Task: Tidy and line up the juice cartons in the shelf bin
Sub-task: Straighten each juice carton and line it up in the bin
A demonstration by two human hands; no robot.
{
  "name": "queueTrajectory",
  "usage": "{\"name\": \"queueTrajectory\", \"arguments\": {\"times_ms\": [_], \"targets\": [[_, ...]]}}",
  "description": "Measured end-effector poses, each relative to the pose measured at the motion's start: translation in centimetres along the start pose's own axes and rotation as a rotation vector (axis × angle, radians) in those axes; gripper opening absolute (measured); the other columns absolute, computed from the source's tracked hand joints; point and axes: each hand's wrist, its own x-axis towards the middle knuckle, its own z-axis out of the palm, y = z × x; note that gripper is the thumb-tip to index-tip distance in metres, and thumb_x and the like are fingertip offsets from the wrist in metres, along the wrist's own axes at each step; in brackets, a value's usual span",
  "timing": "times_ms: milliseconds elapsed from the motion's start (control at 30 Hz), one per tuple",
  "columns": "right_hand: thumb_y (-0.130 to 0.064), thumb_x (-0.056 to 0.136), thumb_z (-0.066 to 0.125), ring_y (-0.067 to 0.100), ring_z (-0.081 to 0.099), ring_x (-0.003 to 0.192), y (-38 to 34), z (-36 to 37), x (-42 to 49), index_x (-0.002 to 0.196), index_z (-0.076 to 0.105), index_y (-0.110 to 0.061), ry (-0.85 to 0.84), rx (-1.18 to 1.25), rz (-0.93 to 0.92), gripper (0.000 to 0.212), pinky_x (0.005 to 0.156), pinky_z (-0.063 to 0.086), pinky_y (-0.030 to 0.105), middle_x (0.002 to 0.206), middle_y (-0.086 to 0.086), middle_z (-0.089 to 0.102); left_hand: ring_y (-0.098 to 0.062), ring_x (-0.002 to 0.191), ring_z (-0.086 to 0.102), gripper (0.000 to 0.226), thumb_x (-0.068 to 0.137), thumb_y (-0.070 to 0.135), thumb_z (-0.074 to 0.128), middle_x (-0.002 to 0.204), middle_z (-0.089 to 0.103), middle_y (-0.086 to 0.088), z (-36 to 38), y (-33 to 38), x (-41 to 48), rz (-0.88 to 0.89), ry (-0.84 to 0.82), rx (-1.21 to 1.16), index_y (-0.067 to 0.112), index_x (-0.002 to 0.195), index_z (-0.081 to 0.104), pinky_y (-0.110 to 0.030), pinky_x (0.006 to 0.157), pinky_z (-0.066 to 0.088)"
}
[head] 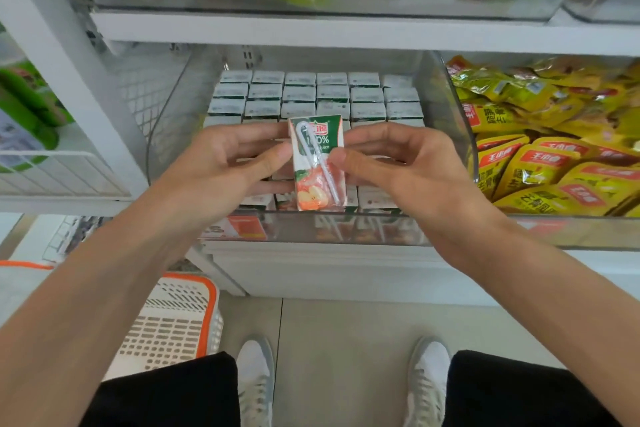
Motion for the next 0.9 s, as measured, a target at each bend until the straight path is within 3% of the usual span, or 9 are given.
{"name": "queueTrajectory", "arguments": {"times_ms": [200,300,467,600,767,900], "targets": [[-0.019,0.081,0.09,0.017,0.08,0.096,0.5,-0.1,-0.7,0.101,0.081,-0.011,0.064,0.081,0.031,0.023,0.089,0.062,0.028,0.099,0.002,0.083,-0.01,0.104,0.077,0.027,0.102,0.009,0.062,0.112,0.08,0.011,0.6,-0.1,0.3,0.021,-0.035,0.002,0.026,0.12,0.073,-0.016,0.079,0.06],[-0.02,0.078,0.09,0.018,0.08,0.096,0.5,-0.6,-0.9,0.099,0.082,-0.01,0.08,0.126,0.015,0.025,0.084,0.061,0.022,0.099,0.002,0.083,-0.009,0.106,0.076,0.028,0.104,0.01,0.06,0.114,0.079,0.011,1.1,0.0,0.4,0.021,-0.062,-0.015,0.025,0.124,0.073,-0.016,0.081,0.059],[-0.023,0.076,0.09,0.018,0.08,0.096,0.6,-0.9,-0.8,0.097,0.083,-0.011,0.088,0.141,0.018,0.025,0.086,0.062,0.023,0.099,0.002,0.083,-0.011,0.106,0.076,0.028,0.105,0.011,0.059,0.115,0.079,0.012,1.5,0.1,0.7,0.016,-0.058,0.006,0.024,0.126,0.073,-0.018,0.083,0.06],[-0.02,0.082,0.087,0.019,0.08,0.097,0.7,-0.6,-0.7,0.099,0.083,-0.01,0.082,0.168,0.04,0.02,0.089,0.063,0.027,0.1,0.004,0.083,-0.01,0.103,0.077,0.027,0.105,0.011,0.058,0.112,0.08,0.011,1.3,0.0,0.7,0.022,-0.046,-0.002,0.03,0.118,0.074,-0.017,0.081,0.06],[-0.012,0.09,0.079,0.022,0.08,0.096,0.8,0.0,-0.6,0.1,0.08,0.0,0.061,0.235,0.05,0.016,0.088,0.063,0.026,0.1,0.009,0.082,-0.011,0.104,0.077,0.031,0.101,0.015,0.065,0.117,0.078,0.01,0.8,-0.2,0.8,0.028,0.002,0.005,0.03,0.128,0.071,-0.02,0.087,0.06],[-0.01,0.097,0.072,0.021,0.079,0.099,0.6,0.3,-0.4,0.108,0.077,0.002,0.016,0.289,0.08,0.017,0.093,0.062,0.028,0.105,0.011,0.082,-0.009,0.105,0.076,0.04,0.091,0.028,0.072,0.118,0.078,0.009,0.8,-0.1,0.9,0.03,0.032,-0.035,0.032,0.131,0.07,-0.019,0.084,0.06]]}}
